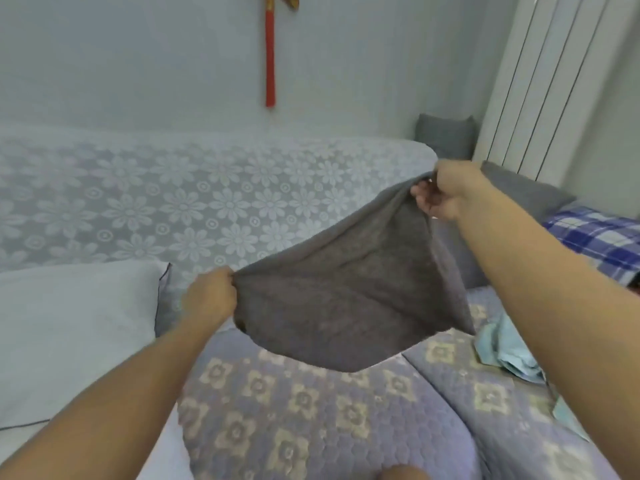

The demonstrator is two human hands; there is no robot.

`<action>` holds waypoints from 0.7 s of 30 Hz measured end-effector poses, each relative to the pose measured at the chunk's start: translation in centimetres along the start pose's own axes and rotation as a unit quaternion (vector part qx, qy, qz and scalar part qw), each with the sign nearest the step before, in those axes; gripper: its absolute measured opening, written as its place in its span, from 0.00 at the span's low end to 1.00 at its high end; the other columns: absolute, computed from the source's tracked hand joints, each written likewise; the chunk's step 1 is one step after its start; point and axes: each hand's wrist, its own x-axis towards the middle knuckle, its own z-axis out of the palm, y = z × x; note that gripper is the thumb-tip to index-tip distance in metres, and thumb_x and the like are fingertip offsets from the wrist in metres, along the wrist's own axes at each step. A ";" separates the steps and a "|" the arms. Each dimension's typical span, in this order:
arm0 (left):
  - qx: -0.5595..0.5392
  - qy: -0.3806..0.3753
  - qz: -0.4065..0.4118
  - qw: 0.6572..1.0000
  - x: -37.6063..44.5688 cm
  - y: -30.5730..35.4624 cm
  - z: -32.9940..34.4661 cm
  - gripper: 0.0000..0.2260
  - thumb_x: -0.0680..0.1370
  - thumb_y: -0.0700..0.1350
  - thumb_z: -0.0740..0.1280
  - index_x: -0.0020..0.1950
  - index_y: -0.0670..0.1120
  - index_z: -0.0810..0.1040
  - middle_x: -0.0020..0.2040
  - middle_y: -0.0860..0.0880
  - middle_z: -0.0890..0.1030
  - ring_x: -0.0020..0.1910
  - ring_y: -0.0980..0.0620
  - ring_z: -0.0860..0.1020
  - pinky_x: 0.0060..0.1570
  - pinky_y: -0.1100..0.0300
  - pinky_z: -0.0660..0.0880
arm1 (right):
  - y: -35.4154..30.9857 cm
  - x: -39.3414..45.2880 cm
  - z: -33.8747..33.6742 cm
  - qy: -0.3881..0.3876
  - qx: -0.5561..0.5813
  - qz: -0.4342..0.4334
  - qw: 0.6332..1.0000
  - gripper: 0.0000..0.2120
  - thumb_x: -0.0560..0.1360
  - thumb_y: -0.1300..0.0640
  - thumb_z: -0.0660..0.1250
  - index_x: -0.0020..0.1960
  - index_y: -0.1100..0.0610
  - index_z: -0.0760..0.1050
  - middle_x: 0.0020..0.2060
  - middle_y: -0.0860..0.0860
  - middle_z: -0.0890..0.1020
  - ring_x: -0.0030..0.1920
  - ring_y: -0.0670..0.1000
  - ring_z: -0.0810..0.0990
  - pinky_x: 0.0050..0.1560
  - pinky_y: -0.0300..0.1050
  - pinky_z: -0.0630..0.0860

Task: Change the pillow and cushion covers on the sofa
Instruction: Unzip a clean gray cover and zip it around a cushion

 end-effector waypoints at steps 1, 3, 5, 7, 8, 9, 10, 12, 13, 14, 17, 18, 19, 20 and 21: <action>-0.022 0.063 -0.010 0.998 1.3 0.3 -1.7 0.10 0.79 0.38 0.59 0.51 0.43 0.79 0.52 0.39 0.81 0.52 0.37 0.79 0.46 0.51 0.72 | 0.8 0.9 -0.8 0.027 -0.004 0.007 1.000 0.11 0.84 0.58 0.51 0.47 0.57 0.69 0.34 0.53 0.76 0.25 0.47 0.77 0.25 0.40 0.74; -0.044 0.201 0.015 0.978 3.6 2.1 -5.3 0.09 0.77 0.35 0.58 0.51 0.40 0.78 0.54 0.36 0.78 0.52 0.34 0.77 0.46 0.46 0.71 | 2.3 2.9 -2.3 0.088 0.002 -0.014 0.996 0.08 0.84 0.60 0.53 0.51 0.61 0.69 0.38 0.57 0.78 0.22 0.48 0.79 0.23 0.40 0.75; 0.039 0.213 0.103 0.971 5.0 3.5 -7.7 0.10 0.77 0.35 0.59 0.55 0.38 0.77 0.57 0.35 0.76 0.55 0.33 0.74 0.53 0.43 0.71 | 4.3 4.2 -3.5 0.066 -0.057 0.047 0.995 0.07 0.84 0.62 0.54 0.53 0.63 0.69 0.39 0.58 0.77 0.19 0.51 0.78 0.19 0.41 0.75; 0.178 0.112 0.143 0.967 5.4 3.1 -8.1 0.10 0.78 0.38 0.60 0.57 0.39 0.76 0.58 0.38 0.76 0.57 0.36 0.73 0.56 0.43 0.72 | 6.8 4.8 -4.4 0.039 -0.067 0.122 0.989 0.07 0.85 0.64 0.53 0.58 0.62 0.70 0.38 0.57 0.76 0.20 0.51 0.79 0.17 0.41 0.74; 0.203 0.085 0.123 0.968 5.8 2.4 -8.4 0.10 0.79 0.39 0.60 0.58 0.39 0.75 0.58 0.39 0.76 0.58 0.37 0.73 0.56 0.44 0.72 | 7.6 5.2 -4.6 0.046 -0.045 0.128 0.990 0.08 0.84 0.65 0.54 0.60 0.62 0.70 0.40 0.57 0.76 0.25 0.51 0.81 0.18 0.41 0.74; 0.215 0.085 0.103 0.967 6.1 1.7 -8.7 0.10 0.79 0.40 0.60 0.59 0.38 0.74 0.59 0.39 0.75 0.59 0.37 0.73 0.54 0.45 0.71 | 8.0 5.6 -4.6 0.050 -0.014 0.126 0.991 0.09 0.84 0.66 0.54 0.61 0.62 0.71 0.42 0.58 0.77 0.31 0.53 0.81 0.19 0.40 0.75; 0.219 0.098 0.090 0.967 6.3 1.2 -9.1 0.11 0.79 0.39 0.61 0.60 0.38 0.74 0.59 0.39 0.74 0.59 0.37 0.73 0.52 0.46 0.70 | 8.3 5.9 -4.4 0.061 0.011 0.121 0.991 0.09 0.84 0.67 0.55 0.61 0.62 0.71 0.44 0.58 0.77 0.36 0.54 0.81 0.21 0.41 0.76; 0.223 0.109 0.084 0.965 6.5 1.0 -9.6 0.11 0.79 0.38 0.61 0.60 0.37 0.74 0.59 0.38 0.74 0.58 0.37 0.73 0.49 0.47 0.69 | 8.6 6.1 -3.8 0.064 0.025 0.119 0.990 0.10 0.83 0.68 0.55 0.62 0.62 0.71 0.48 0.59 0.78 0.40 0.56 0.80 0.23 0.43 0.78; 0.218 0.091 0.082 0.968 6.5 1.2 -9.6 0.11 0.79 0.38 0.61 0.60 0.37 0.73 0.59 0.38 0.74 0.58 0.37 0.74 0.50 0.48 0.69 | 8.7 5.9 -3.3 0.058 0.018 0.124 0.990 0.10 0.83 0.69 0.55 0.61 0.63 0.70 0.50 0.59 0.78 0.40 0.56 0.79 0.25 0.45 0.80; 0.194 0.070 0.067 0.976 6.4 1.3 -9.5 0.10 0.79 0.38 0.61 0.60 0.37 0.73 0.59 0.38 0.75 0.57 0.38 0.75 0.50 0.48 0.70 | 8.8 5.5 -2.8 0.055 0.004 0.127 0.990 0.09 0.83 0.69 0.55 0.60 0.64 0.70 0.51 0.59 0.76 0.40 0.57 0.79 0.29 0.46 0.82; 0.065 0.030 0.003 0.997 6.6 1.2 -9.0 0.09 0.80 0.38 0.59 0.59 0.38 0.71 0.56 0.36 0.77 0.49 0.40 0.75 0.47 0.50 0.71 | 8.5 5.2 -1.7 0.056 0.010 0.110 0.992 0.07 0.83 0.69 0.55 0.48 0.64 0.69 0.45 0.57 0.75 0.39 0.55 0.78 0.52 0.51 0.82; 0.004 0.039 -0.013 0.999 6.6 1.4 -8.8 0.09 0.80 0.38 0.57 0.59 0.38 0.70 0.55 0.36 0.77 0.48 0.40 0.74 0.46 0.50 0.70 | 8.4 5.2 -1.4 0.065 0.020 0.096 0.993 0.07 0.84 0.67 0.54 0.48 0.65 0.68 0.43 0.57 0.75 0.38 0.54 0.79 0.53 0.52 0.82; -0.051 0.062 -0.024 0.996 6.6 1.8 -8.7 0.09 0.81 0.39 0.56 0.58 0.38 0.70 0.54 0.36 0.76 0.48 0.40 0.74 0.46 0.50 0.70 | 8.3 5.3 -1.1 0.083 0.034 0.079 0.993 0.06 0.84 0.64 0.54 0.51 0.64 0.69 0.42 0.57 0.76 0.36 0.54 0.80 0.48 0.50 0.83; -0.096 0.087 -0.032 0.991 6.3 2.6 -8.7 0.09 0.81 0.40 0.55 0.57 0.39 0.71 0.53 0.38 0.76 0.48 0.40 0.74 0.46 0.49 0.70 | 8.2 5.4 -0.9 0.113 0.048 0.061 0.991 0.06 0.84 0.60 0.55 0.53 0.61 0.70 0.42 0.57 0.78 0.33 0.53 0.79 0.41 0.47 0.83; -0.139 0.091 -0.042 0.985 6.2 3.2 -8.8 0.09 0.81 0.40 0.55 0.56 0.39 0.72 0.52 0.39 0.76 0.49 0.40 0.75 0.48 0.49 0.71 | 8.1 5.4 -0.9 0.146 0.050 0.036 0.987 0.07 0.82 0.58 0.57 0.51 0.59 0.72 0.43 0.56 0.79 0.32 0.52 0.78 0.34 0.46 0.80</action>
